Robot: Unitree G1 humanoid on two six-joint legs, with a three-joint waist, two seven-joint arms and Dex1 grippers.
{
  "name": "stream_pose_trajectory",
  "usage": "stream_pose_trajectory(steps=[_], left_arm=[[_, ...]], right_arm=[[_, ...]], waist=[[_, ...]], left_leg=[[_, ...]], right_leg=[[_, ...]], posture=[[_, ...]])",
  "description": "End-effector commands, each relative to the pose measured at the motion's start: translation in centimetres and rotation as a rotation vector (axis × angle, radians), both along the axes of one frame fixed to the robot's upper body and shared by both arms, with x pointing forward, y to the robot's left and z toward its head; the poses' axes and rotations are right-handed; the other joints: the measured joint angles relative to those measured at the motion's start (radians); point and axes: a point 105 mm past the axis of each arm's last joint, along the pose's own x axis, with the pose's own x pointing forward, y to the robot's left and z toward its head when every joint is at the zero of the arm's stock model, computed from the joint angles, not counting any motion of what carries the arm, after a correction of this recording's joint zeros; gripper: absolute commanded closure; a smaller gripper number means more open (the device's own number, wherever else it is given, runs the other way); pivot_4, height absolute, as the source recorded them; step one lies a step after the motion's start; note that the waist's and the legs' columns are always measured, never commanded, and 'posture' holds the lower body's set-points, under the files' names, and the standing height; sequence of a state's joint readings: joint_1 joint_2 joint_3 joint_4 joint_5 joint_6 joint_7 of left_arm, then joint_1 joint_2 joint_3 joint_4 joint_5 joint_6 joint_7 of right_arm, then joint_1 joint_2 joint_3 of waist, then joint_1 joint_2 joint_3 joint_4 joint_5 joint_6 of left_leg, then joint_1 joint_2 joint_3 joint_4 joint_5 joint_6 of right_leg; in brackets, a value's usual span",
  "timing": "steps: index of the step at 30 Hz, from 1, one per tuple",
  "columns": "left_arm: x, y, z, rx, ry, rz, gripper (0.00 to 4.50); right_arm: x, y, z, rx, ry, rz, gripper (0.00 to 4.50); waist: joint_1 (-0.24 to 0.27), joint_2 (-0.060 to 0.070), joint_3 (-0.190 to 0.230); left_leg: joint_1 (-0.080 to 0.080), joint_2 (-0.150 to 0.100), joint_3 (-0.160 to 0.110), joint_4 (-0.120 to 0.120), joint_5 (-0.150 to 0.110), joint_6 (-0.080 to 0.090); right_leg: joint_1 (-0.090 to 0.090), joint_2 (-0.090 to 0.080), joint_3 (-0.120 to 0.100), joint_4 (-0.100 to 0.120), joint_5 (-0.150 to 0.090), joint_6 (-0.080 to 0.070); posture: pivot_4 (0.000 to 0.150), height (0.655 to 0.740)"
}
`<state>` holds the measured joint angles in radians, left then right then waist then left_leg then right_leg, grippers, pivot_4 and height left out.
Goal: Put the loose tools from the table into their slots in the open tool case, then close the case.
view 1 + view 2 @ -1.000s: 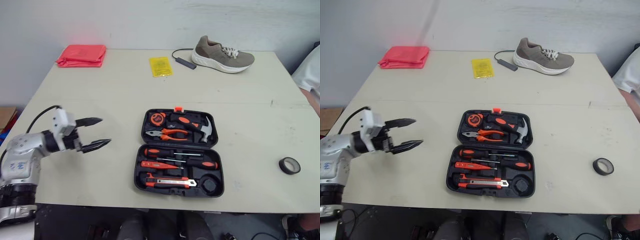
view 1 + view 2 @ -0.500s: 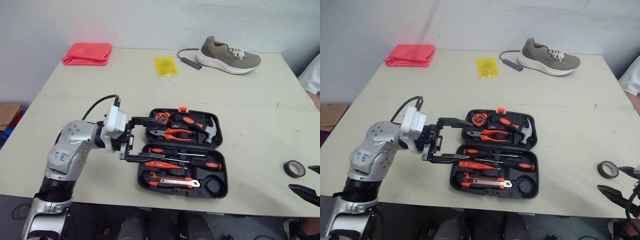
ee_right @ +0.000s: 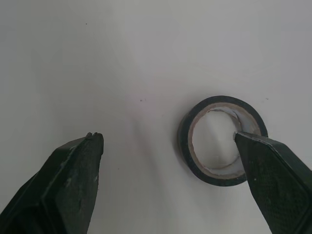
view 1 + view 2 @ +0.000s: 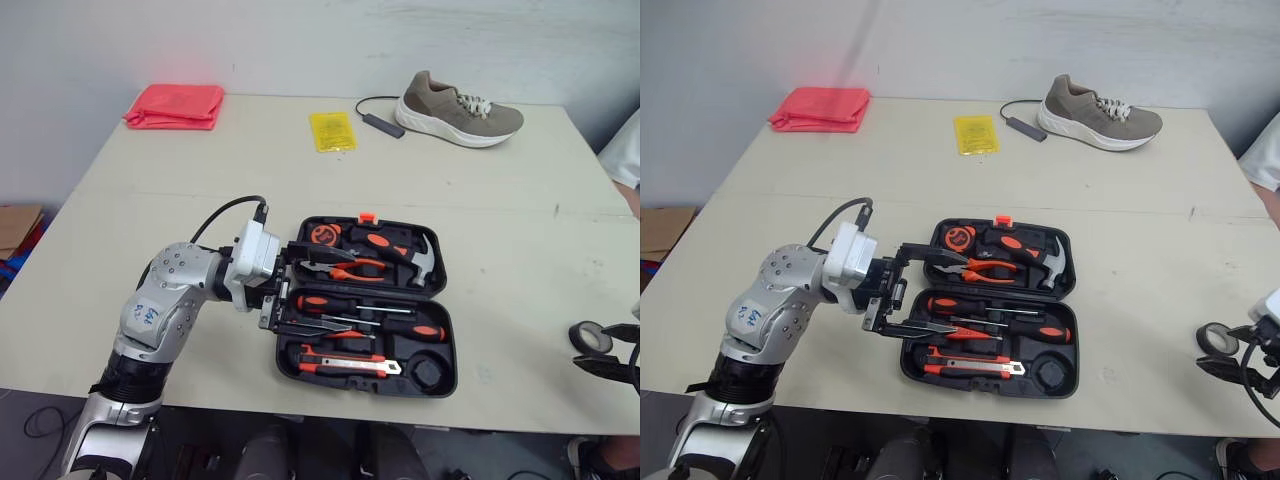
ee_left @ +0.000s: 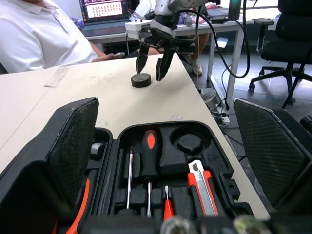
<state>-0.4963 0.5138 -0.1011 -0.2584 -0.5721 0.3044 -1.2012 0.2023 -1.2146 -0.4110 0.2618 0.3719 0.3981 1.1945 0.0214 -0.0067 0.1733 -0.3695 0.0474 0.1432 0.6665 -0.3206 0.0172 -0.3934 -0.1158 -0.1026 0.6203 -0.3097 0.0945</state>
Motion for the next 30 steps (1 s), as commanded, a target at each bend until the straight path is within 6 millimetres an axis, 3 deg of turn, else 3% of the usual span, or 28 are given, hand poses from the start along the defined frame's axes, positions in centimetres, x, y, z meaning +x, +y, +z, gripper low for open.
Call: stream_pose_trajectory(steps=[1, 12, 15, 21, 24, 26, 28, 30], left_arm=[[-0.3, 0.0, 0.3, 0.008, -0.029, -0.02, 0.03], [-1.4, -0.6, 0.2, 0.027, 0.025, -0.131, 0.03], [-1.3, -0.5, 0.3, 0.023, 0.025, -0.133, 0.0], [-0.9, -0.9, 0.3, 0.015, 0.003, -0.145, 0.0], [-1.0, -0.8, 0.3, 0.0, -0.01, -0.155, 0.0], [-1.1, -0.5, 0.4, 0.0, -0.01, -0.157, 0.0], [-1.1, -0.2, 0.6, -0.012, -0.032, -0.152, 0.0], [-1.4, -0.1, 0.5, -0.004, -0.074, -0.17, 0.0]], right_arm=[[0.2, -0.3, -0.1, -0.03, 0.031, 0.007, 0.0], [1.3, -0.8, -0.7, -0.083, -0.009, 0.044, 0.0], [1.2, -0.8, -0.7, -0.083, -0.009, 0.049, 1.33], [1.1, -0.8, 0.1, -0.102, -0.049, 0.085, 4.48], [1.2, 1.4, 2.2, -0.075, -0.131, 0.225, 4.48], [1.4, 4.1, 4.3, -0.043, -0.185, 0.331, 4.48], [1.2, 8.0, 6.1, 0.027, -0.226, 0.451, 4.48], [-0.1, 13.2, 7.0, 0.136, -0.214, 0.599, 4.48]], waist=[[0.0, 0.0, 0.0], [0.001, 0.0, 0.0], [-0.001, 0.0, 0.0], [0.0, 0.0, 0.0], [0.0, 0.001, 0.0], [-0.003, 0.002, 0.0], [-0.008, 0.002, 0.0], [-0.01, 0.002, 0.0]], left_leg=[[0.0, 0.0, 0.0, 0.0, 0.0, 0.0], [0.0, 0.0, 0.001, 0.001, 0.0, 0.0], [0.0, 0.0, 0.001, 0.002, 0.0, 0.0], [0.0, 0.0, 0.001, 0.002, 0.0, 0.0], [0.0, 0.0, 0.001, 0.001, 0.0, 0.0], [0.0, 0.0, 0.001, 0.001, 0.0, 0.0], [0.001, 0.001, 0.001, 0.001, 0.0, 0.0], [0.001, 0.001, 0.0, 0.001, 0.0, -0.001]], right_leg=[[0.0, 0.0, 0.0, 0.0, 0.0, 0.0], [0.0, 0.0, 0.0, 0.001, 0.0, 0.0], [0.0, 0.0, 0.0, 0.001, 0.0, 0.0], [0.0, 0.0, 0.0, 0.001, 0.0, 0.0], [0.0, 0.0, 0.0, 0.001, 0.0, 0.0], [0.0, 0.0, 0.0, 0.001, 0.0, 0.0], [0.0, 0.001, 0.001, 0.001, 0.0, 0.0], [0.0, 0.001, 0.001, 0.002, 0.0, 0.0]], posture=[[0.15, 0.74], [0.15, 0.74], [0.15, 0.74], [0.15, 0.74], [0.15, 0.74], [0.15, 0.74], [0.15, 0.74], [0.15, 0.74]])
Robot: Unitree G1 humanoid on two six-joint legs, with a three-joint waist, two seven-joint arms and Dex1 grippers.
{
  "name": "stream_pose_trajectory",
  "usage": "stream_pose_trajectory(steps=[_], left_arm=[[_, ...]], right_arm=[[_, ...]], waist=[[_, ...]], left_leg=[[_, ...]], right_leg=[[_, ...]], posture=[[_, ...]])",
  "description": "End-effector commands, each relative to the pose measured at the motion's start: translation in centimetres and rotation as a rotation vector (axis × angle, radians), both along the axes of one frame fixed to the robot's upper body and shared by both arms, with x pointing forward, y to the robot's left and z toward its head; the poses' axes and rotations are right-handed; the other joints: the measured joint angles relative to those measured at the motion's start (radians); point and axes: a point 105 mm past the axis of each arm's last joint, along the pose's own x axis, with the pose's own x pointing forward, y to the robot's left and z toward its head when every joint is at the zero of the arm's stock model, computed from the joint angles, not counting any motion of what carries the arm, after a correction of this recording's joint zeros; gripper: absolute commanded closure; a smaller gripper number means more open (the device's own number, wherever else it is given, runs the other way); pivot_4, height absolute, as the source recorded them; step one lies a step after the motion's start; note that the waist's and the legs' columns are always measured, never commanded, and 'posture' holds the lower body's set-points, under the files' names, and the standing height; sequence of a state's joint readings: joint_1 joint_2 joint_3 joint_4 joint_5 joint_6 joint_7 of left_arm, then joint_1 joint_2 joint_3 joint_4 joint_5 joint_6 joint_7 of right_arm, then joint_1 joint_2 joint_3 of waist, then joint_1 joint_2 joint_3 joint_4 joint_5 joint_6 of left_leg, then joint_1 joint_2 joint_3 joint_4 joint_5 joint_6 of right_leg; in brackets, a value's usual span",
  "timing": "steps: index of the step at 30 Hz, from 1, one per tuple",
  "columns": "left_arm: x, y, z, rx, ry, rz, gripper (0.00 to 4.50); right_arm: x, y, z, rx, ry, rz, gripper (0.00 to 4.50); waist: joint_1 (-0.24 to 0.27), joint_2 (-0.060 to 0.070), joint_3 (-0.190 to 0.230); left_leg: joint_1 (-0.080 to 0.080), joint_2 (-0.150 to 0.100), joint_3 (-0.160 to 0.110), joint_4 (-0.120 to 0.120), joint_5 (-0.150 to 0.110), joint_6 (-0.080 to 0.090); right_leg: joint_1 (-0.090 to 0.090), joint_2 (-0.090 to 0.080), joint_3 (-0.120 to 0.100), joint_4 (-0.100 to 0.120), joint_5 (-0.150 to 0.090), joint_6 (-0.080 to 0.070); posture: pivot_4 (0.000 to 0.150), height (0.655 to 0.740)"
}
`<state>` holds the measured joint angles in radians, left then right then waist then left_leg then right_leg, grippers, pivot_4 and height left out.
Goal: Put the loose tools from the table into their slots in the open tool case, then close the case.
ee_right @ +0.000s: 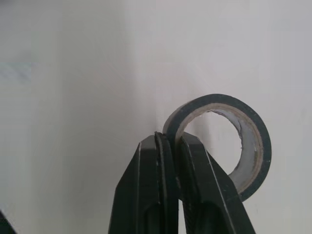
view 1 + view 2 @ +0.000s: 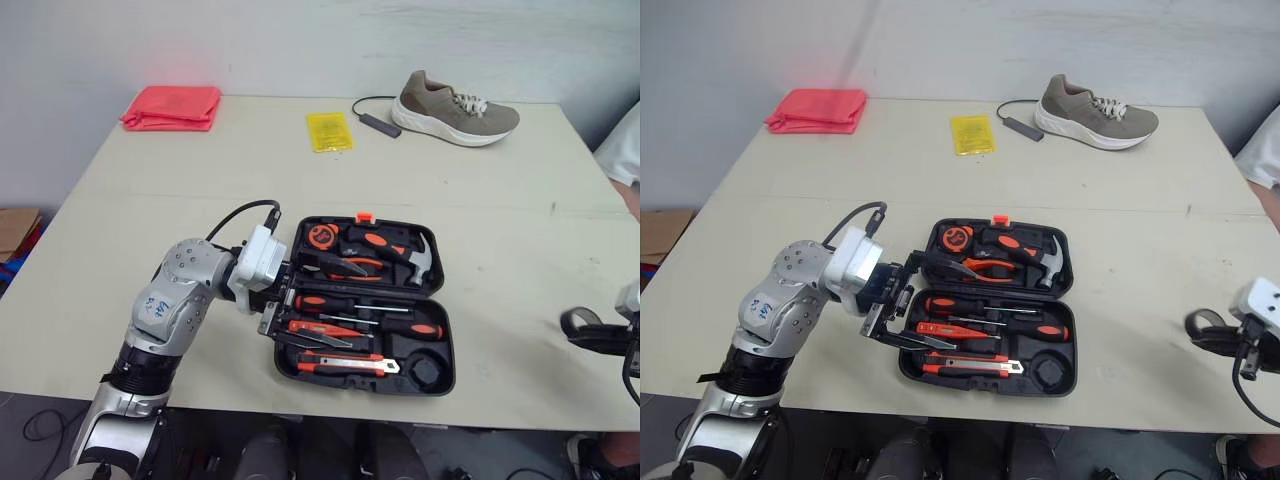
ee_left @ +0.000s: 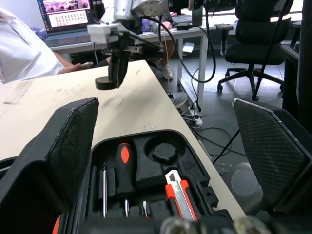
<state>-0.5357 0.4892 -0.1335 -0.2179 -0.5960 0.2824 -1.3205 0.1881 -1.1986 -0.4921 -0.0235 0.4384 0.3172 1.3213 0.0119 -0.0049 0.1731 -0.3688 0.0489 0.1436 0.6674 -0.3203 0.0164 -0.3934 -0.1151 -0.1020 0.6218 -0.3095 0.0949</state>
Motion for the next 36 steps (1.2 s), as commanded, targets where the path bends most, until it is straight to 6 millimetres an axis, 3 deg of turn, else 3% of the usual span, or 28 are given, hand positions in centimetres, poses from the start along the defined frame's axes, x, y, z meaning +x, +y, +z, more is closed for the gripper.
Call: stream_pose_trajectory(steps=[1, 3, 5, 9, 18, 26, 36], left_arm=[[-0.6, 0.5, 0.5, -0.014, -0.067, -0.023, 0.0], [-0.8, 0.7, 0.3, -0.002, -0.045, -0.034, 0.0], [-0.6, 0.8, 0.3, 0.004, -0.036, -0.024, 0.0], [-0.2, 0.8, 0.4, 0.01, -0.036, -0.001, 0.0], [-0.1, 0.9, 0.2, 0.035, -0.054, 0.016, 0.0], [0.0, 1.0, 0.0, 0.043, -0.05, 0.034, 0.0], [-0.1, 1.0, -0.3, 0.05, -0.041, 0.048, 0.0]], right_arm=[[-2.3, 8.7, 2.3, 0.133, 0.018, 0.292, 4.48], [-3.9, 12.7, 1.6, 0.149, 0.064, 0.423, 4.48], [-4.6, 15.0, 0.8, 0.145, 0.086, 0.49, 4.48], [-4.8, 17.4, -1.0, 0.124, 0.117, 0.549, 4.48], [-3.6, 14.0, -4.2, -0.141, 0.266, 0.457, 4.48], [-2.3, 14.3, -5.1, -0.132, 0.22, 0.419, 4.48], [-2.3, 14.2, -6.1, -0.183, 0.266, 0.388, 4.48]], waist=[[0.0, 0.0, 0.0], [0.002, -0.001, 0.0], [0.006, -0.002, 0.001], [0.013, -0.005, 0.002], [0.01, -0.005, 0.002], [0.011, -0.005, 0.002], [0.008, -0.007, 0.002]], left_leg=[[0.0, 0.001, -0.001, 0.0, 0.0, 0.0], [-0.001, 0.001, -0.004, 0.0, 0.0, -0.001], [-0.002, 0.0, -0.005, 0.0, 0.0, -0.001], [-0.004, -0.002, -0.005, 0.002, -0.002, 0.001], [-0.005, -0.001, -0.005, 0.004, -0.002, 0.002], [-0.005, -0.001, -0.005, 0.005, -0.002, 0.002], [-0.005, 0.0, -0.006, 0.007, -0.002, 0.002]], right_leg=[[0.0, 0.0, 0.0, 0.0, 0.0, 0.0], [0.001, 0.0, 0.0, -0.001, 0.0, -0.001], [0.001, -0.001, 0.001, -0.002, -0.001, -0.001], [0.001, -0.004, 0.001, -0.002, 0.0, 0.0], [0.0, -0.003, -0.002, -0.002, 0.0, 0.0], [0.0, -0.003, -0.002, -0.002, 0.0, 0.0], [0.001, -0.003, -0.001, -0.001, 0.0, 0.0]], posture=[[0.15, 0.74], [0.15, 0.74], [0.15, 0.74], [0.15, 0.74], [0.15, 0.74], [0.15, 0.74], [0.15, 0.74]])
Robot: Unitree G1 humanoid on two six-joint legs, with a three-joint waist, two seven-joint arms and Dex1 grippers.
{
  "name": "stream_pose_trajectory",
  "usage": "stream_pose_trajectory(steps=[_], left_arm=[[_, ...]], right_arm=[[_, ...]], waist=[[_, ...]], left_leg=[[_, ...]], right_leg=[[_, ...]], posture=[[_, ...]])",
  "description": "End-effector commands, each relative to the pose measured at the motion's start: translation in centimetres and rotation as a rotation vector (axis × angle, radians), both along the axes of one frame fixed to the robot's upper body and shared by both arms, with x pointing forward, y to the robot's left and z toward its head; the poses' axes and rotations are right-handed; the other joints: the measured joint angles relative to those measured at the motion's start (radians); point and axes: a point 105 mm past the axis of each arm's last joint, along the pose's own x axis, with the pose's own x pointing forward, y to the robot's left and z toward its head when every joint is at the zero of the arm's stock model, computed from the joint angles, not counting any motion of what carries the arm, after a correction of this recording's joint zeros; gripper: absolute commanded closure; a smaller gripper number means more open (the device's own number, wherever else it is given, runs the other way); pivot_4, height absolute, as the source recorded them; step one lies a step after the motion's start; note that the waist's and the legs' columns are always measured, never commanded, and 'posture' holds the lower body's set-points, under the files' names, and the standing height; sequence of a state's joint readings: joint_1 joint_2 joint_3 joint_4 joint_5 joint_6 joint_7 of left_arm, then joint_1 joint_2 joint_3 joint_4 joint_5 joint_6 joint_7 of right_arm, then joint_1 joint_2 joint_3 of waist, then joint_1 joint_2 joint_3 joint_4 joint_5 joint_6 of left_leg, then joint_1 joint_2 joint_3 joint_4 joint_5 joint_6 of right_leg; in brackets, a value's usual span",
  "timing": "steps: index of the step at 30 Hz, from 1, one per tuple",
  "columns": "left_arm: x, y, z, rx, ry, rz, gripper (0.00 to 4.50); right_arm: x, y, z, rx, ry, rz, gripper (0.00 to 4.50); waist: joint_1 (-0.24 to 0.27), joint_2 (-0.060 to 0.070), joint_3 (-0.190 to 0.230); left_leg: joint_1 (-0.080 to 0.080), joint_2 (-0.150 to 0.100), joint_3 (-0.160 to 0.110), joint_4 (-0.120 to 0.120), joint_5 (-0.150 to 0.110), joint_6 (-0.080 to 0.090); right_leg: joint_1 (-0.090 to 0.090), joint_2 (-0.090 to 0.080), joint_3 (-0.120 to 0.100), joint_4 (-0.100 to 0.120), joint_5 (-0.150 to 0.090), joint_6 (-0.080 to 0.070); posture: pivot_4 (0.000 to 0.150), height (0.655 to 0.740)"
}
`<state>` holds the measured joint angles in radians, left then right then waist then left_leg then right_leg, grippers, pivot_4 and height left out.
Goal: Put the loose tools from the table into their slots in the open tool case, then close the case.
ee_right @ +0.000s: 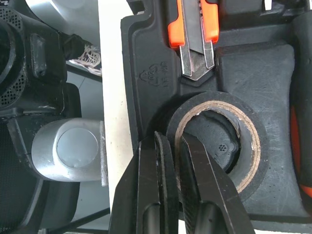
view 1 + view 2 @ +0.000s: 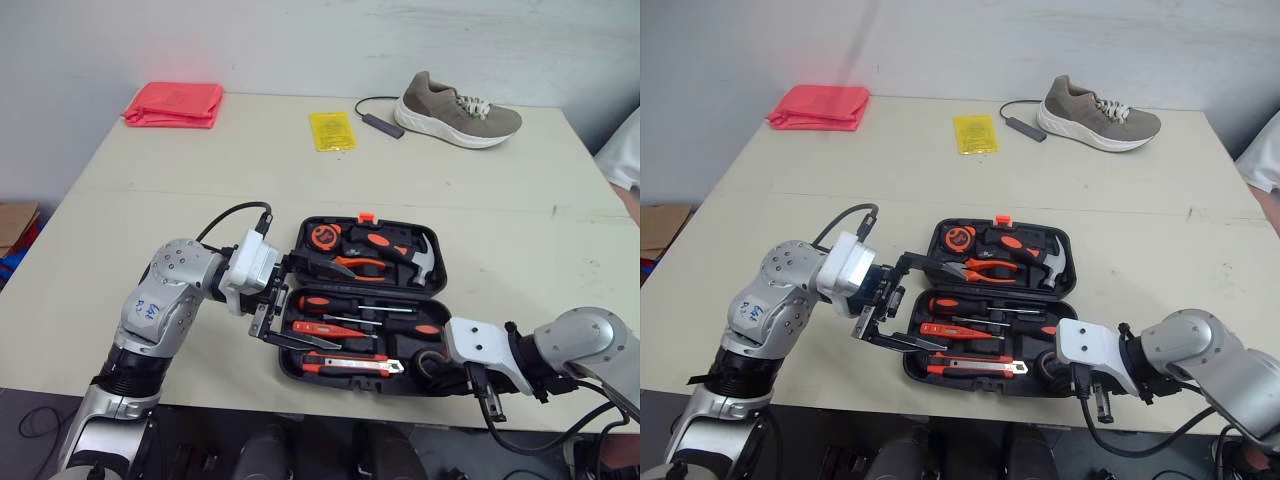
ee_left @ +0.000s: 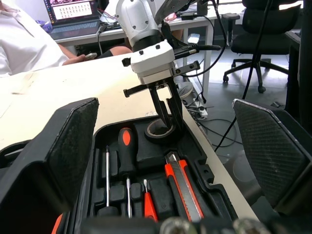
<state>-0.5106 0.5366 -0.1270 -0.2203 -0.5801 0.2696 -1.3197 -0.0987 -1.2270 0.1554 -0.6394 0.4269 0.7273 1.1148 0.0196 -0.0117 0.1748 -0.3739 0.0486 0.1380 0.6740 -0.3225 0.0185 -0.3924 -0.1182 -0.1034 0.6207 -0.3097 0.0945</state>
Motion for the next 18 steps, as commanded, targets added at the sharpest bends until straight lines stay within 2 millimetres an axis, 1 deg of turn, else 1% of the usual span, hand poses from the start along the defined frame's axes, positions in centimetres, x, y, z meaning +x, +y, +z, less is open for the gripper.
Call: stream_pose_trajectory(steps=[1, 3, 5, 6, 7, 10, 13, 15, 18], left_arm=[[-0.3, 0.1, 0.3, 0.006, -0.037, 0.008, 0.0], [-0.3, 0.1, 0.3, 0.005, -0.036, 0.014, 0.0], [-0.3, 0.1, 0.1, 0.005, -0.035, 0.017, 0.0], [-0.3, 0.2, 0.1, 0.006, -0.034, 0.019, 0.0], [-0.2, 0.2, 0.0, 0.007, -0.033, 0.021, 0.0], [-0.2, 0.3, -0.1, 0.009, -0.03, 0.025, 0.0], [-0.1, 0.4, -0.2, 0.013, -0.026, 0.028, 0.0], [0.0, 0.5, -0.2, 0.016, -0.025, 0.03, 0.0], [0.0, 0.6, -0.3, 0.018, -0.025, 0.035, 0.0]], right_arm=[[0.2, -0.4, -0.5, -0.035, 0.006, -0.039, 4.48], [0.2, -0.2, -0.3, -0.025, 0.004, -0.042, 4.48], [0.0, 0.1, 0.2, -0.006, 0.007, -0.018, 3.61], [-0.1, 0.3, 0.5, 0.008, 0.008, -0.004, 3.33], [-0.2, 0.6, 1.1, 0.031, 0.006, 0.02, 2.86], [-0.3, 0.7, 2.2, 0.032, -0.006, 0.056, 2.86], [-1.0, 1.2, 3.6, 0.095, 0.014, 0.113, 2.86], [-1.0, 1.3, 4.1, 0.133, 0.007, 0.116, 2.86], [-1.0, 0.8, 5.2, 0.217, -0.006, 0.065, 2.86]], waist=[[0.0, 0.0, 0.0], [0.0, 0.0, 0.0], [0.001, 0.0, 0.0], [0.001, 0.0, 0.0], [0.001, 0.0, 0.0], [0.003, 0.0, 0.0], [0.002, 0.0, 0.0], [0.002, 0.0, 0.0], [0.004, 0.0, 0.0]], left_leg=[[0.0, 0.0, 0.0, 0.0, 0.0, 0.0], [0.0, 0.0, 0.0, 0.0, 0.0, 0.0], [0.0, 0.0, 0.0, 0.0, 0.0, 0.0], [0.0, 0.0, 0.0, 0.0, 0.0, 0.0], [0.0, 0.0, 0.0, 0.0, 0.0, 0.0], [-0.001, 0.0, -0.001, 0.0, 0.0, 0.0], [-0.002, 0.0, -0.001, 0.0, 0.0, 0.0], [-0.002, 0.0, -0.001, 0.001, -0.001, 0.0], [-0.002, 0.0, -0.002, 0.0, -0.001, 0.0]], right_leg=[[0.0, 0.0, 0.0, 0.0, 0.0, 0.0], [0.0, 0.0, 0.0, 0.0, 0.0, 0.0], [0.0, 0.0, 0.001, 0.0, 0.0, 0.0], [0.0, 0.0, 0.001, 0.0, 0.0, 0.0], [0.0, 0.0, 0.001, 0.0, 0.0, 0.0], [-0.001, 0.0, 0.0, 0.0, 0.0, 0.0], [-0.001, 0.0, 0.0, 0.0, 0.0, -0.001], [-0.001, 0.0, 0.0, 0.0, 0.0, -0.001], [0.0, 0.0, 0.0, 0.0, 0.0, -0.001]], posture=[[0.15, 0.74], [0.15, 0.74], [0.15, 0.74], [0.15, 0.74], [0.15, 0.74], [0.15, 0.74], [0.15, 0.74], [0.15, 0.74], [0.15, 0.74]])
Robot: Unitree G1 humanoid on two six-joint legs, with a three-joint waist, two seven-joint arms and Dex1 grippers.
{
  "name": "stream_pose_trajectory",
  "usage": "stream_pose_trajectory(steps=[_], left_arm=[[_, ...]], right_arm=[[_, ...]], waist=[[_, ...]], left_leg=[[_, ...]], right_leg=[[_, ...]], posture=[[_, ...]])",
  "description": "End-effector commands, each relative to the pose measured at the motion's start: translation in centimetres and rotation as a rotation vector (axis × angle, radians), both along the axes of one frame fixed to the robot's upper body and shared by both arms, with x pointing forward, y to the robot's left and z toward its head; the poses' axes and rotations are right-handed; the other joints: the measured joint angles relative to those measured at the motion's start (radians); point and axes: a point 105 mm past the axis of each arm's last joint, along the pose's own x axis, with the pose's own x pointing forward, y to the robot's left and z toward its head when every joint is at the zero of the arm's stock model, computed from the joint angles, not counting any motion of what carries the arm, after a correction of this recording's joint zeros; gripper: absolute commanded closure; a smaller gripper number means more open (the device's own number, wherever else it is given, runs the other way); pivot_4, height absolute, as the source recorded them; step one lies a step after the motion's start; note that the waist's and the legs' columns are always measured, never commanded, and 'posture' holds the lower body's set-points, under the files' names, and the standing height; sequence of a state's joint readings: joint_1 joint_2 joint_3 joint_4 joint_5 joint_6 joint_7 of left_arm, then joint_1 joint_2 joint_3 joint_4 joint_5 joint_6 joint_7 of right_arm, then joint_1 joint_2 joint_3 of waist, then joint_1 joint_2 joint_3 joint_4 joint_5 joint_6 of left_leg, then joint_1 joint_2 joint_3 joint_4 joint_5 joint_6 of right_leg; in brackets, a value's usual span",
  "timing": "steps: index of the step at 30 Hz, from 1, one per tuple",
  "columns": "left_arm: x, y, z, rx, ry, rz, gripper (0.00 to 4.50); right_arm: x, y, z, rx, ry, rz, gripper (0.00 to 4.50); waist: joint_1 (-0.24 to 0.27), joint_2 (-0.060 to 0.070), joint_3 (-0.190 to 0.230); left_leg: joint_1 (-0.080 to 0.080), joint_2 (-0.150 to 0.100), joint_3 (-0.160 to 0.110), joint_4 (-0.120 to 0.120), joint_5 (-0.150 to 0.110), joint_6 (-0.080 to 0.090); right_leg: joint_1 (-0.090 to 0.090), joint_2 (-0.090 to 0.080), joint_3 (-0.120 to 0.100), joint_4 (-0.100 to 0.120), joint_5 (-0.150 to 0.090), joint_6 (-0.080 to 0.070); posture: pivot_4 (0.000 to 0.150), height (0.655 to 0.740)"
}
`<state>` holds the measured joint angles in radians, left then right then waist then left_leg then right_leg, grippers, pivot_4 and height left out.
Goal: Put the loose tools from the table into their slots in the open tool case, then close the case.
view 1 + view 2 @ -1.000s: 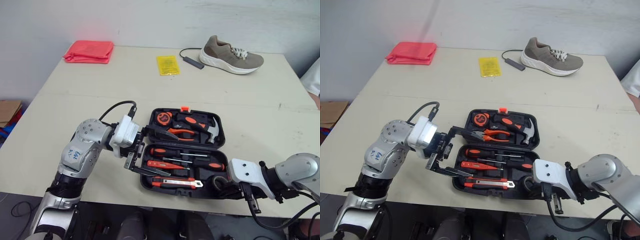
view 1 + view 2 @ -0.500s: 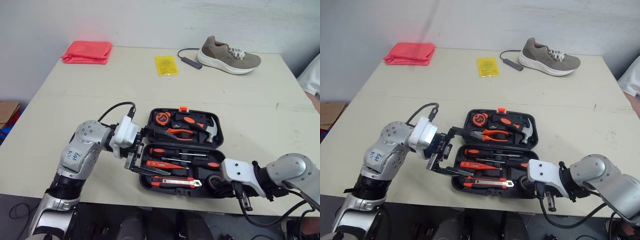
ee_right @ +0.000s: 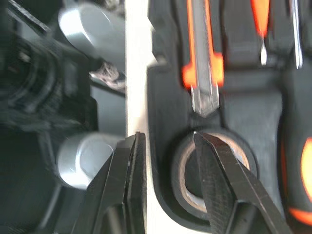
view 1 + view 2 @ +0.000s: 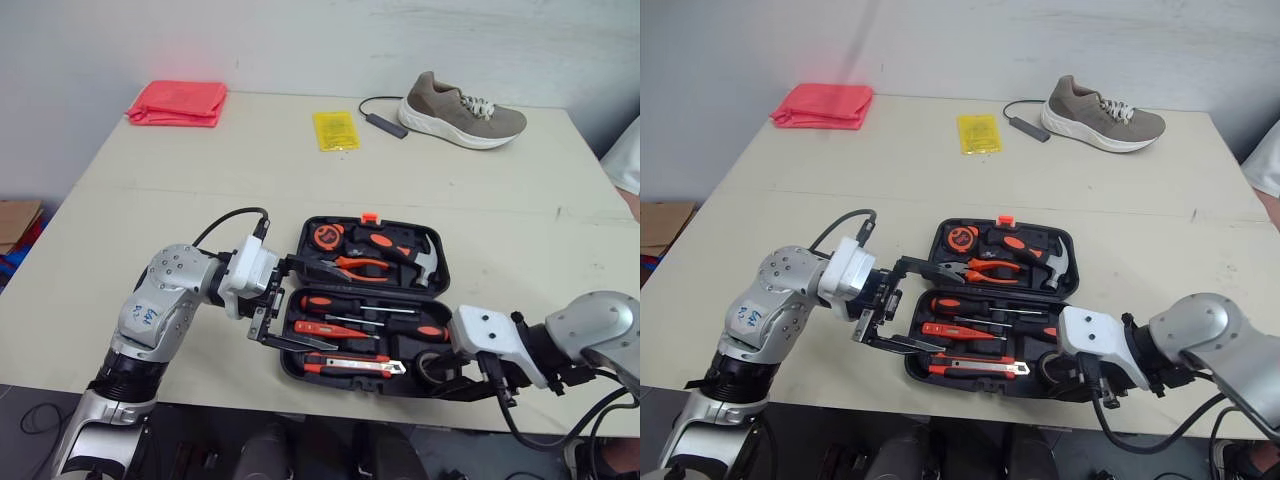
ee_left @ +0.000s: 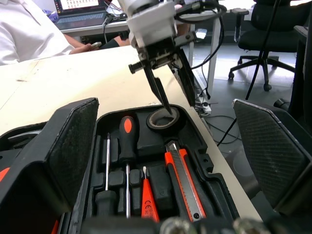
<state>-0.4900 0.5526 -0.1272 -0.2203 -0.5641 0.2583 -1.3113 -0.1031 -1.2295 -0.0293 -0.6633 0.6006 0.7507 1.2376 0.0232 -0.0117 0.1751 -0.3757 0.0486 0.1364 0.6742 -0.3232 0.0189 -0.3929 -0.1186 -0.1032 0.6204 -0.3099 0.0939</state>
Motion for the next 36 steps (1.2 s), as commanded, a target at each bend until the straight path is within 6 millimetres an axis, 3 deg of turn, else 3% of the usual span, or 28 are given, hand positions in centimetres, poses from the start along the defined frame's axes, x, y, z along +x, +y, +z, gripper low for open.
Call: stream_pose_trajectory(steps=[1, 2, 5, 6, 7, 13, 18, 23, 25, 30, 36], left_arm=[[-0.1, 0.3, 0.3, -0.001, -0.027, 0.01, 0.0], [0.0, 0.4, 0.3, 0.0, -0.026, 0.012, 0.0], [0.1, 0.5, 0.1, 0.0, -0.023, 0.023, 0.0], [0.2, 0.5, 0.1, -0.001, -0.023, 0.027, 0.0], [0.2, 0.5, 0.1, -0.001, -0.021, 0.031, 0.0], [0.6, 0.7, -0.2, 0.01, -0.018, 0.044, 0.0], [0.8, 1.0, -0.5, 0.033, -0.007, 0.05, 0.0], [0.9, 1.1, -0.6, 0.046, -0.006, 0.057, 0.0], [1.0, 1.2, -0.6, 0.048, -0.007, 0.062, 0.0], [1.7, 2.0, -0.8, 0.049, -0.004, 0.127, 0.0], [4.4, 6.3, -1.7, 0.088, -0.003, 0.392, 0.0]], right_arm=[[-0.1, 0.2, 1.9, 0.138, -0.055, -0.018, 2.86], [-0.1, 0.3, 2.2, 0.181, -0.073, -0.026, 2.86], [-0.3, 0.5, 2.3, 0.351, -0.149, -0.044, 3.58], [-0.6, 0.5, 1.8, 0.379, -0.163, -0.037, 4.17], [-0.6, 0.4, 1.1, 0.397, -0.184, -0.04, 4.47], [0.1, -0.3, -2.5, 0.454, -0.266, -0.122, 4.47], [0.3, -1.7, -7.5, 0.325, -0.27, -0.106, 4.47], [0.2, -2.1, -10.1, 0.331, -0.25, -0.159, 4.47], [0.3, -1.9, -9.9, 0.356, -0.263, -0.175, 4.47], [0.7, -1.2, -6.6, 0.492, -0.336, -0.175, 4.47], [1.9, -3.3, -0.9, 0.51, -0.474, -0.287, 4.47]], waist=[[0.001, 0.0, 0.0], [0.001, 0.0, 0.0], [0.002, -0.001, 0.0], [0.003, -0.001, 0.0], [0.003, -0.001, 0.0], [-0.002, -0.001, 0.0], [-0.002, -0.001, 0.0], [-0.01, -0.006, -0.003], [-0.016, -0.009, -0.005], [-0.024, -0.01, -0.005], [-0.025, 0.0, 0.0]], left_leg=[[0.0, 0.0, 0.0, 0.0, 0.0, 0.0], [0.0, 0.0, 0.0, 0.0, 0.0, 0.0], [0.0, 0.0, -0.001, 0.0, 0.0, 0.0], [0.0, 0.0, -0.001, 0.0, 0.0, 0.0], [0.0, 0.0, -0.001, 0.0, 0.0, 0.0], [0.002, -0.001, 0.002, 0.001, 0.0, 0.0], [0.003, 0.0, 0.005, 0.0, 0.0, 0.0], [0.007, 0.001, 0.005, 0.0, 0.0, -0.001], [0.007, 0.002, 0.005, 0.0, 0.0, -0.001], [0.007, 0.003, 0.004, 0.0, -0.001, -0.002], [0.005, 0.001, 0.004, -0.001, 0.0, -0.002]], right_leg=[[0.0, 0.0, 0.0, 0.0, 0.0, 0.0], [0.0, 0.0, 0.0, 0.0, 0.0, 0.0], [0.001, 0.001, 0.0, 0.0, 0.0, 0.0], [0.001, 0.001, -0.001, 0.0, 0.0, 0.0], [0.001, 0.001, -0.001, 0.0, 0.0, 0.0], [0.0, 0.002, -0.002, 0.002, 0.001, 0.001], [0.0, 0.003, -0.002, 0.002, 0.001, 0.001], [0.002, 0.004, -0.001, 0.002, 0.0, 0.001], [0.003, 0.004, -0.001, 0.003, 0.0, 0.0], [0.002, 0.001, 0.002, 0.003, 0.0, -0.001], [0.0, -0.007, 0.003, 0.005, 0.0, -0.002]], posture=[[0.15, 0.74], [0.15, 0.74], [0.15, 0.74], [0.15, 0.74], [0.15, 0.74], [0.15, 0.74], [0.15, 0.74], [0.15, 0.74], [0.15, 0.74], [0.15, 0.74], [0.15, 0.74]])
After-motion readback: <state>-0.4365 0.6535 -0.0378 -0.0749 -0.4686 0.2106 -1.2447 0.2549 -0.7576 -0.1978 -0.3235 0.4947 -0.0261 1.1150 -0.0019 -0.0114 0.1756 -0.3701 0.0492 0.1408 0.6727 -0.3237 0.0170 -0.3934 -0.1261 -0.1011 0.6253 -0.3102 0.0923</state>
